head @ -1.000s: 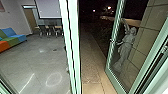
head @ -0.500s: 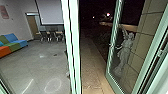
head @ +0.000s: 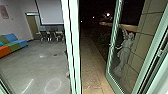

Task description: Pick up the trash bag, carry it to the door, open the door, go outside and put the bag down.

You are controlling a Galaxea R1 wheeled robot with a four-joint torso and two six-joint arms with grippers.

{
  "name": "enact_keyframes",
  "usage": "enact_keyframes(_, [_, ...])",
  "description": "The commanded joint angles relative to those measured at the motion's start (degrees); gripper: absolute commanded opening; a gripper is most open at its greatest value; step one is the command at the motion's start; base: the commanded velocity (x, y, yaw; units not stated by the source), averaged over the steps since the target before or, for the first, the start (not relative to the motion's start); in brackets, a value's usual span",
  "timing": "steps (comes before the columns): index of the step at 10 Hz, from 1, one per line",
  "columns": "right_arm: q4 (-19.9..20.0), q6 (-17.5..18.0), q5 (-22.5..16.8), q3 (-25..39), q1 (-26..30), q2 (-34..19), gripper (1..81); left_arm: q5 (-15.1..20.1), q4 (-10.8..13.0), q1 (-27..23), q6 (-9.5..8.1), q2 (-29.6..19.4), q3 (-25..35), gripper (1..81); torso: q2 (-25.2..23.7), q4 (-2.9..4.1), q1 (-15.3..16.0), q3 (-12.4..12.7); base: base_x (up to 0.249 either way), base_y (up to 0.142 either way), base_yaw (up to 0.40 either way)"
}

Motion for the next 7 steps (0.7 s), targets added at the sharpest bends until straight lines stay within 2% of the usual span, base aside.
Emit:
enact_keyframes(1, [-0.86, -0.08, -3.29, 0.59, 2.18, 0.24, 81.1, 4.27, 0.03, -3.0, 0.22, -0.16, 0.48, 1.0, 0.0, 0.0, 0.0, 0.0, 0.0, 0.0, 0.0])
enact_keyframes(7, [-0.85, -0.08, -3.2, 0.51, 2.0, 0.5, 81.1, 4.27, 0.03, -3.0, 0.3, -0.16, 0.48, 1.0, 0.0, 0.0, -0.04, 0.0, 0.0, -0.095, 0.0])
